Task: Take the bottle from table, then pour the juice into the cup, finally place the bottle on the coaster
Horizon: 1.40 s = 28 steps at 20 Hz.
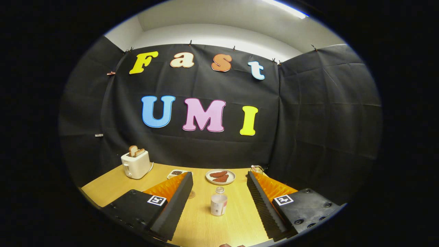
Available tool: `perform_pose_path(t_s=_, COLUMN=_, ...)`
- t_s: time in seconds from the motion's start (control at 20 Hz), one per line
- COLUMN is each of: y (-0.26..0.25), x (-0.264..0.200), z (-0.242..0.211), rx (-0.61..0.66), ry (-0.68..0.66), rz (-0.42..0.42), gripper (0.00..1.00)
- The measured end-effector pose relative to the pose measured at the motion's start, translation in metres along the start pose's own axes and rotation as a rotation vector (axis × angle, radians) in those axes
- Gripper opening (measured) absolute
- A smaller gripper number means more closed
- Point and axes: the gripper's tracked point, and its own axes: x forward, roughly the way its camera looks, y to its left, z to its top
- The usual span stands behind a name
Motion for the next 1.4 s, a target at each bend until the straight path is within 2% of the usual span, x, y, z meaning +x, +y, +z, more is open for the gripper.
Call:
perform_pose_path(t_s=0.3, y=-0.001, x=0.000, z=-0.005, rx=-0.028, ry=0.005, rz=0.011, gripper=0.97)
perform_pose_path(t_s=0.65, y=-0.013, x=0.017, z=-0.026, rx=-0.007, ry=0.058, rz=-0.034, gripper=0.97)
perform_pose_path(t_s=1.05, y=-0.007, x=0.047, z=-0.036, rx=-0.041, ry=0.054, rz=0.043, gripper=0.98)
perform_pose_path(t_s=1.4, y=-0.007, x=0.088, z=-0.070, rx=-0.016, ry=0.104, rz=0.121, gripper=0.98)
